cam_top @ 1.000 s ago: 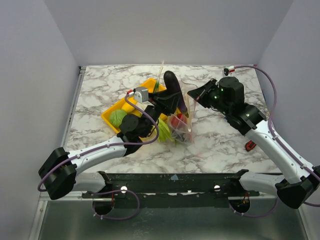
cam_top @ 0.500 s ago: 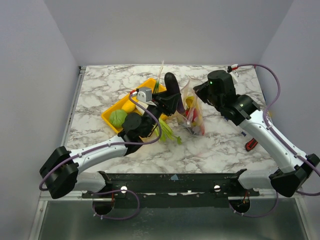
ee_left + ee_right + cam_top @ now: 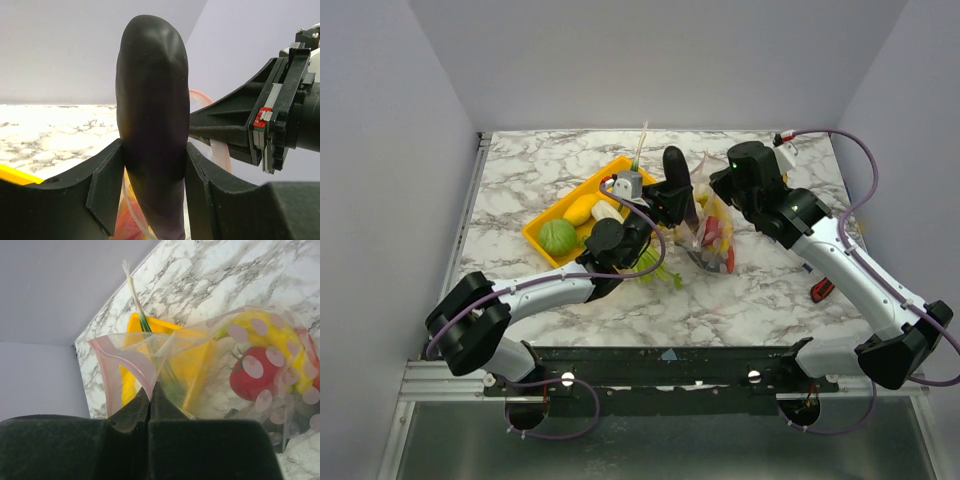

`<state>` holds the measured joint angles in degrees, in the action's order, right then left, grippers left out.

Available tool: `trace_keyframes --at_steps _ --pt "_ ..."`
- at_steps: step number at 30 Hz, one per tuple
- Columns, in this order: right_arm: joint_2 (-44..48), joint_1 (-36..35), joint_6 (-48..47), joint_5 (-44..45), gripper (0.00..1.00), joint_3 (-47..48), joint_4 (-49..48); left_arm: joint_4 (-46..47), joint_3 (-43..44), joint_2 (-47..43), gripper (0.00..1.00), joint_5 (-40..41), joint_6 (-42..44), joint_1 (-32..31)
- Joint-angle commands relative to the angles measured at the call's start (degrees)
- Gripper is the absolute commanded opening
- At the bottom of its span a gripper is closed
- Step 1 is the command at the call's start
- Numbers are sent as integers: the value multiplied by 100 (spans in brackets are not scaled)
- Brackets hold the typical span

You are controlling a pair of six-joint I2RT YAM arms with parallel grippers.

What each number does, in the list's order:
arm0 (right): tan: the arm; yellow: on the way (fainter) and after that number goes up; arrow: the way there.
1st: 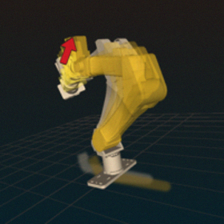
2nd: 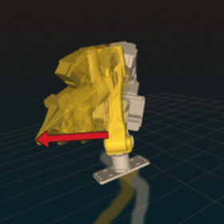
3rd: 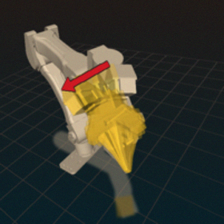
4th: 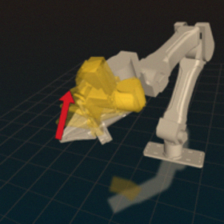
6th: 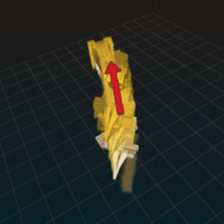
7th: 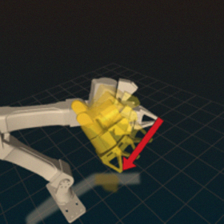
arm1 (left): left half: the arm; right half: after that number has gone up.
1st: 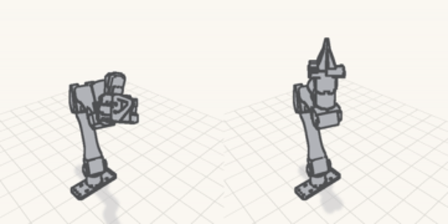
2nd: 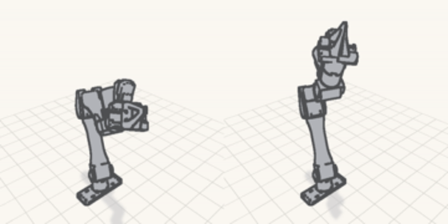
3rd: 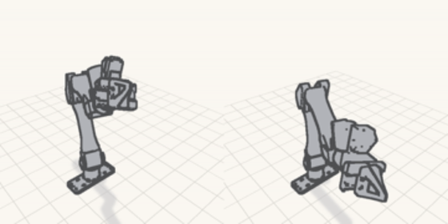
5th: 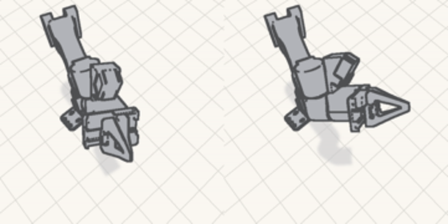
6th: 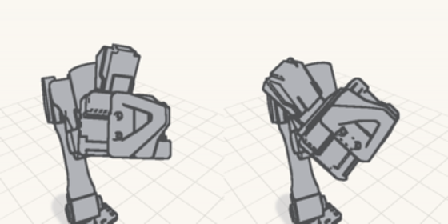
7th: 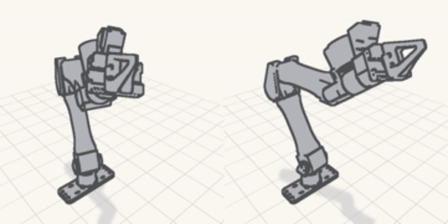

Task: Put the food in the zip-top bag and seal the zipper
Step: Place the fake vegetable in the zipper food storage bag.

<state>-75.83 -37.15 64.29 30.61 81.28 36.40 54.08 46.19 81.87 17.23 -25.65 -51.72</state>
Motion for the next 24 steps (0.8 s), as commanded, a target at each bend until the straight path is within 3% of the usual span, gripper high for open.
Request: trace_keyframes --at_steps 1,5,9,11,12,14,20,21,24 --pt "-17 -36 129 9 1 70 -271 622 274 216 0 81 472 11" --pt "58 -38 219 -14 1 173 -328 658 223 303 0 51 528 3" --pt "107 -38 409 7 1 183 -349 515 182 248 7 -29 720 -43" --pt "95 -37 473 7 1 174 -385 367 142 159 26 -221 668 -57" --pt "80 -32 494 9 1 179 -384 161 139 91 43 -325 578 -70" --pt "88 -37 556 -3 1 148 -400 -398 184 -84 57 -651 474 -115" --pt "263 -36 604 85 1 -6 -436 -1620 165 -667 80 -951 46 -177" --pt "271 -36 597 82 1 -6 -433 -1818 215 -756 97 -1039 23 -180" --pt "283 -33 517 74 1 28 -361 -2870 575 -987 98 -1264 -79 -156"
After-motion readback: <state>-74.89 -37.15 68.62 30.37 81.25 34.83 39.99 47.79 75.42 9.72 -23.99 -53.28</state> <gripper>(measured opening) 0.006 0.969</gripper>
